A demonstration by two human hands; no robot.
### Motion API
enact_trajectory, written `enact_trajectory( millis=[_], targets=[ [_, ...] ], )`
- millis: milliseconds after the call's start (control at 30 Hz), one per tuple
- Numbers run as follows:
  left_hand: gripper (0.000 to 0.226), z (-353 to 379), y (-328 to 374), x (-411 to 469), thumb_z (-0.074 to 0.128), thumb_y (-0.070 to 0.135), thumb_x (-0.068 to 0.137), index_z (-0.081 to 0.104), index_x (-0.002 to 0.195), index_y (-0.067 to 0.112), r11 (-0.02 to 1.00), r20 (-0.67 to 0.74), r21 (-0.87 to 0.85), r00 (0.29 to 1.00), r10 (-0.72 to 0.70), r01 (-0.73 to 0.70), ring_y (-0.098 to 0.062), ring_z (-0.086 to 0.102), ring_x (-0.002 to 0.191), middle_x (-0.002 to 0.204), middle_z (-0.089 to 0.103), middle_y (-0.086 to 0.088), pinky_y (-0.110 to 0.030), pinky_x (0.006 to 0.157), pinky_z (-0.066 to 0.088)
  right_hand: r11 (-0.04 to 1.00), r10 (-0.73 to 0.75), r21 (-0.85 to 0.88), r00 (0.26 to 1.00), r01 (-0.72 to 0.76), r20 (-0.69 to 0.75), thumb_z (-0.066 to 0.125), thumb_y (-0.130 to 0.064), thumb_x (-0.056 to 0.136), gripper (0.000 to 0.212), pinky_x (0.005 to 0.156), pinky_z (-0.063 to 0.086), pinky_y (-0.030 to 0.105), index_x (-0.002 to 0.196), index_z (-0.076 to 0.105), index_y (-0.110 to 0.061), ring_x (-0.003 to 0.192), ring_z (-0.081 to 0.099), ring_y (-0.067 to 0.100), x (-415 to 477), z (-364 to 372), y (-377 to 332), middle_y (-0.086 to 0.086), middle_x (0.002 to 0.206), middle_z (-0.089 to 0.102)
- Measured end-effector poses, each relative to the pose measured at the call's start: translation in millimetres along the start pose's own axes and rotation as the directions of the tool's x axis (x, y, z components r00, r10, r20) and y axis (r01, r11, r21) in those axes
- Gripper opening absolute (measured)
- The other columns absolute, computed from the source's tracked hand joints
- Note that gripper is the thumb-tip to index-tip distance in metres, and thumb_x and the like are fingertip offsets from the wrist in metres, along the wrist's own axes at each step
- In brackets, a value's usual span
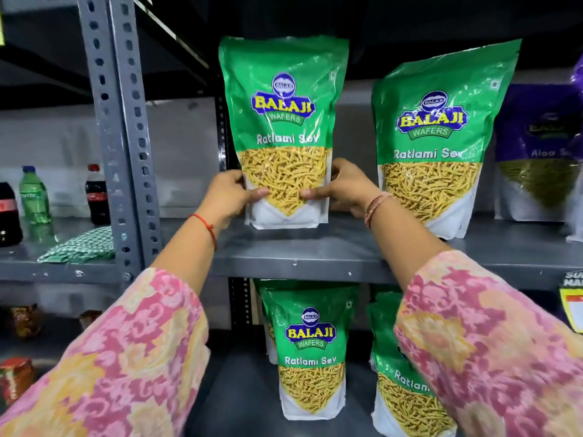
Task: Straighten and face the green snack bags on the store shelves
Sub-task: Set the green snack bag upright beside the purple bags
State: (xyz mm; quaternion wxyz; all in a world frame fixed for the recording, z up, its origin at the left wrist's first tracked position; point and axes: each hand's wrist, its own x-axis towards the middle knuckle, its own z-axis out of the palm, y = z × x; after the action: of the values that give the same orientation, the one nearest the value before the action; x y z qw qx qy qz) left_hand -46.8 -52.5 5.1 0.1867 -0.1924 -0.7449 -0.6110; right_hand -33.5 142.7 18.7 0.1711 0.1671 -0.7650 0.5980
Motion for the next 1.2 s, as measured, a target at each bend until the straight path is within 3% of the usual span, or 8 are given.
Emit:
enact_trajectory(
  millis=[233,433,600,700,800,967,1067,1200],
  targets=[
    [0.018,-33.5,2.5,-26.0,0.055,-0.003,0.079,0.057,0.087,0.012,0.999,0.127,-0.026,0.992,-0.023,0.027,0.001,0.066,0.057,0.054,0.071,0.016,-0.014,0.048,0.052,0.966,-0.187,-0.210,0.972,0.154,-0.144,0.086,-0.024,0.050,0.054,0.060,0.042,0.007,0.091,0.051,-0.017,0.077,0.051,0.001,-47.8,27.3,-11.3,-0.010,0.084,0.058],
    [0.038,-35.1,-4.0,-34.2,0.054,-0.001,0.080,0.046,0.117,0.000,0.993,0.148,-0.034,0.984,-0.103,0.109,-0.015,0.059,0.084,0.093,0.064,-0.002,-0.038,0.085,0.046,0.963,-0.182,-0.225,0.974,0.149,-0.137,0.086,-0.025,0.051,0.053,0.058,0.040,0.006,0.090,0.050,-0.016,0.085,0.054,0.009,-52.4,35.7,-2.0,-0.006,0.091,0.058],
    [0.022,-35.6,-2.9,-39.6,0.053,0.000,0.080,0.056,0.098,0.013,0.994,0.202,-0.028,0.974,-0.101,0.109,-0.010,0.062,0.085,0.088,0.067,0.003,-0.044,0.100,0.041,0.968,-0.166,-0.215,0.973,0.130,-0.158,0.085,-0.028,0.052,0.062,0.065,0.045,0.004,0.100,0.049,-0.012,0.098,0.057,0.017,-51.2,36.3,6.3,0.000,0.101,0.059],
    [0.051,-27.4,-3.0,-56.3,0.063,0.008,0.076,0.045,0.124,0.007,0.981,-0.097,0.162,0.988,0.124,-0.108,-0.010,0.055,0.103,0.117,0.059,-0.001,-0.033,0.104,0.039,0.941,-0.213,-0.309,0.952,0.139,-0.220,0.082,-0.038,0.055,0.098,0.105,0.033,0.030,0.134,0.028,-0.013,0.130,0.035,0.024,-60.7,28.1,11.9,0.012,0.140,0.039],
    [0.037,2.5,18.5,-83.1,0.068,0.026,0.072,0.058,0.105,0.012,0.892,-0.473,0.161,0.761,0.445,-0.421,0.004,0.061,0.074,0.091,0.066,-0.005,-0.012,0.074,0.050,0.882,-0.404,-0.424,0.795,0.207,-0.452,0.075,-0.042,0.064,0.091,0.110,0.022,0.029,0.134,0.028,-0.008,0.132,0.031,0.024,-80.4,-3.6,10.2,0.015,0.141,0.035],
    [0.035,115.1,53.5,-46.9,0.073,0.025,0.067,0.061,0.098,0.014,0.947,-0.026,0.030,0.947,0.320,-0.320,-0.017,0.063,0.075,0.085,0.067,-0.009,-0.028,0.075,0.050,0.838,-0.427,-0.541,0.539,-0.065,-0.726,0.073,-0.051,0.061,0.092,0.107,0.023,0.040,0.130,0.034,-0.004,0.130,0.032,0.032,-88.0,-98.0,7.7,0.020,0.138,0.037],
    [0.052,163.5,65.8,-14.4,0.069,0.016,0.074,0.046,0.118,-0.001,0.997,0.208,-0.064,0.978,-0.030,0.044,-0.016,0.059,0.103,0.114,0.062,-0.015,-0.028,0.088,0.047,0.937,-0.024,-0.255,0.680,-0.241,-0.733,0.083,-0.055,0.034,0.124,0.109,0.032,0.040,0.131,0.030,0.000,0.130,0.036,0.029,-67.9,-152.5,19.9,0.018,0.140,0.036],
    [0.015,201.9,49.8,17.7,0.054,-0.001,0.081,0.055,0.072,0.010,0.940,0.514,-0.093,0.824,-0.238,0.330,0.001,0.061,0.046,0.039,0.065,0.011,-0.007,0.045,0.047,0.930,0.265,-0.097,0.831,-0.354,-0.489,0.090,-0.037,0.036,0.103,0.084,0.043,0.029,0.119,0.048,0.006,0.113,0.054,0.023,-50.7,-181.2,41.5,0.012,0.126,0.057]
  ],
)
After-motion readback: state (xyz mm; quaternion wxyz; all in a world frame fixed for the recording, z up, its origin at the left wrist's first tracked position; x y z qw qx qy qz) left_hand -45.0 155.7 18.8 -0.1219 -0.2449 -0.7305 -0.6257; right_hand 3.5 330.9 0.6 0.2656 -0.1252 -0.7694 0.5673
